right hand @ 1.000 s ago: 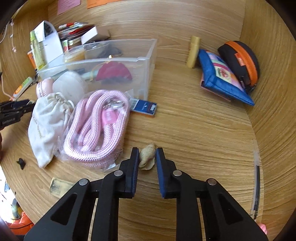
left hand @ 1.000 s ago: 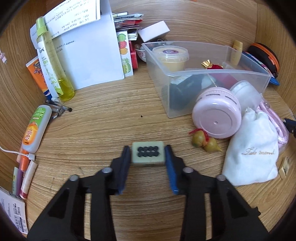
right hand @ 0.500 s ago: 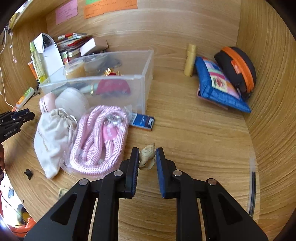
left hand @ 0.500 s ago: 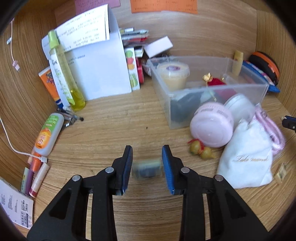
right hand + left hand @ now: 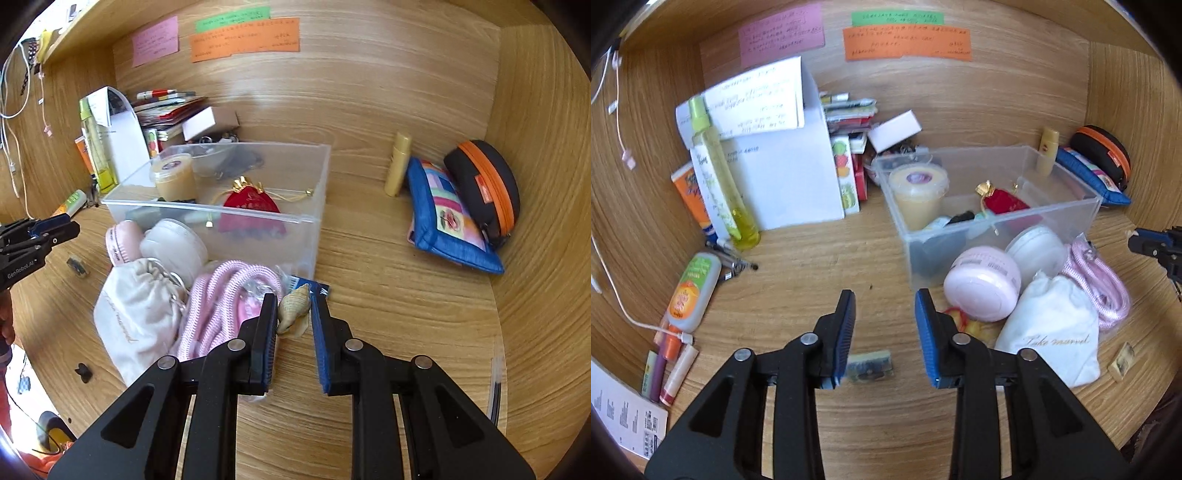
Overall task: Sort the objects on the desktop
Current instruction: 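Lift and carry the dice block and shell over the clear box with both tools, then open the left tool to drop the dice block while the right tool releases the shell into the box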
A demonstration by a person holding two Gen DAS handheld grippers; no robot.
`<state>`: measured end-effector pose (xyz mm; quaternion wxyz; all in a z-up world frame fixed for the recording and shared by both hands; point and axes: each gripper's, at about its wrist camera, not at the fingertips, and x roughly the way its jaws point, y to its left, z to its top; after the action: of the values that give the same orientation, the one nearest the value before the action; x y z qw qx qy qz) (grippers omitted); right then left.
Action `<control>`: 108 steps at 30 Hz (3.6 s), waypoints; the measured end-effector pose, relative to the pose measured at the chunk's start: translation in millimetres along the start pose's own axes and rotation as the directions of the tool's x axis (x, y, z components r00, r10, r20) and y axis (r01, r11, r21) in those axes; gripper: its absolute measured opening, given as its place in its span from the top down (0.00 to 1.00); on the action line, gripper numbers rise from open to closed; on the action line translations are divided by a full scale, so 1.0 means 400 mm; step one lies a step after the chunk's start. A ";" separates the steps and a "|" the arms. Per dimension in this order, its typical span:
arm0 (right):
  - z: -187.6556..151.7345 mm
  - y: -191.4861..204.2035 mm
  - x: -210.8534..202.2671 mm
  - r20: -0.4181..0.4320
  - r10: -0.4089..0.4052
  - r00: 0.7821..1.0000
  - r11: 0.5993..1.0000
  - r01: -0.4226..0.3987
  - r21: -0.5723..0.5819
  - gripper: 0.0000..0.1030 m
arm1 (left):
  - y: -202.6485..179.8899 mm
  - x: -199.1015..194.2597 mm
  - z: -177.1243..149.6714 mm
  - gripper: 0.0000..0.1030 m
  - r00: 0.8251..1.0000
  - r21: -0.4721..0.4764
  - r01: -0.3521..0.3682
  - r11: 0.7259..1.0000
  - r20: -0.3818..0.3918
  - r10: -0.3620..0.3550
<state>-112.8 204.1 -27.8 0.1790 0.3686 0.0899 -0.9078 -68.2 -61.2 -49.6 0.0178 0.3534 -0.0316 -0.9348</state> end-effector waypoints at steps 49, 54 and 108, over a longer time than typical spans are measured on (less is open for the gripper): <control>0.201 0.111 0.070 0.086 0.153 0.985 0.984 -0.143 -0.110 0.84 | -0.015 0.034 0.176 0.68 0.982 -0.077 0.188 0.979 0.031 -0.186; 0.219 0.103 0.099 0.073 0.162 0.984 0.982 -0.153 -0.106 0.84 | -0.048 0.057 0.209 0.68 0.978 -0.053 0.207 0.977 0.028 -0.206; 0.239 0.081 0.219 0.018 0.047 0.999 0.991 -0.045 -0.129 0.61 | -0.165 0.183 0.249 0.53 0.971 0.038 0.235 0.971 -0.044 -0.233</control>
<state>-219.2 123.4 -22.2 0.2243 0.3489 0.1379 -0.8994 -189.6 5.2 -28.0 -0.0996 0.3732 -0.0092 -0.9223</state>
